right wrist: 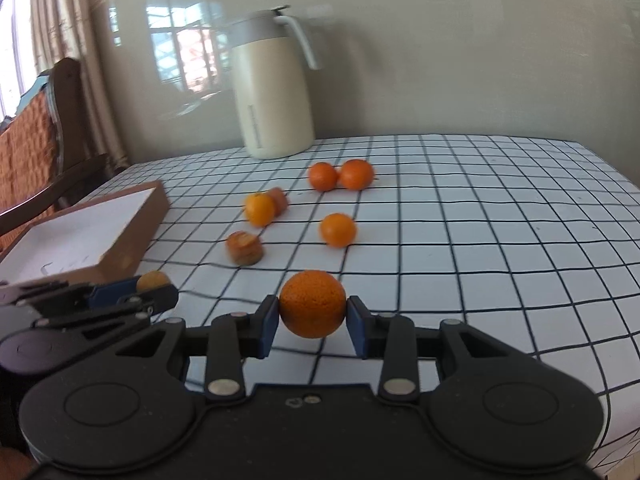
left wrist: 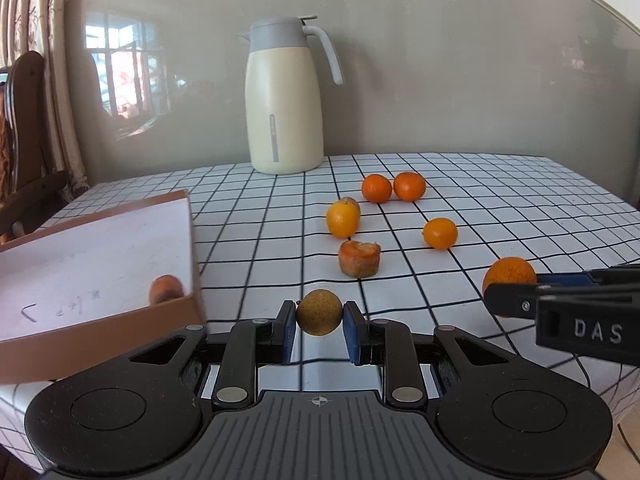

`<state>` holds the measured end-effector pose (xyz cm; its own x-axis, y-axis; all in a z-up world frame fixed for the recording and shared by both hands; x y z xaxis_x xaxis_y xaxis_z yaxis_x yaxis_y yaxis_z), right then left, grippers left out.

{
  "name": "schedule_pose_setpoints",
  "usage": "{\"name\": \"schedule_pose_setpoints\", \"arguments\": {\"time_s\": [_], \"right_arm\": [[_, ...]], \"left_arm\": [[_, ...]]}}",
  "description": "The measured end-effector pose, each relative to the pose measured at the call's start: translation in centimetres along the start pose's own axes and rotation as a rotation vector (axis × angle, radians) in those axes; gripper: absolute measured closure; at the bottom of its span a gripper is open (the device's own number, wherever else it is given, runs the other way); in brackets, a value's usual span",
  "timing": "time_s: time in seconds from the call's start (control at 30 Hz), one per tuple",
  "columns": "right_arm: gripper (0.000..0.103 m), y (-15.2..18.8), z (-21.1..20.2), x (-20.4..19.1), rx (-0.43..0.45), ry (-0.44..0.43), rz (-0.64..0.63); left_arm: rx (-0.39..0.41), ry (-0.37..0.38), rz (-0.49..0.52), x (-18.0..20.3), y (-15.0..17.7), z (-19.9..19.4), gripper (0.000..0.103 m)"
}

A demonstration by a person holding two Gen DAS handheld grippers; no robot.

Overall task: Organize fruits
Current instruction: 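Carry the tan fruit with the left tool while the right tool carries the orange to the box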

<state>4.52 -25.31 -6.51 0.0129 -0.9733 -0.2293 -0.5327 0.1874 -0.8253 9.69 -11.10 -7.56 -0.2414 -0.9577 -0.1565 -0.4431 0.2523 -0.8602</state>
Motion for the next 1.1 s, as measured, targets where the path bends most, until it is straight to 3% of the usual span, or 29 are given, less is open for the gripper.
{"name": "schedule_pose_setpoints", "arguments": {"time_s": [0.4,1.1], "right_arm": [[0.075,-0.2,-0.8,-5.5,0.045,-0.123,-0.077],[0.075,-3.0,1.7,-13.3,0.158,-0.235,-0.132]], "left_arm": [[0.019,-0.038,-0.043,-4.7,0.2,-2.2,0.077],[0.068,-0.225,-0.202,-15.6,0.0,-3.3,0.077]]}}
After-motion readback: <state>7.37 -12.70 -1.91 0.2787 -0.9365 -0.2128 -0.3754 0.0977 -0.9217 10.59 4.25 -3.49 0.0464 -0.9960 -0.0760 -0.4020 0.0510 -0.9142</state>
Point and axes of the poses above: each gripper's, at about its wrist camera, not at the fingertips, and z roughly the way its jaws point, x to its right, y to its underside, the point moved 7 cm from there along z, roughly the way its jaws point, and after that the axes turned 9 degrees about -y, right-handed, at the moved point
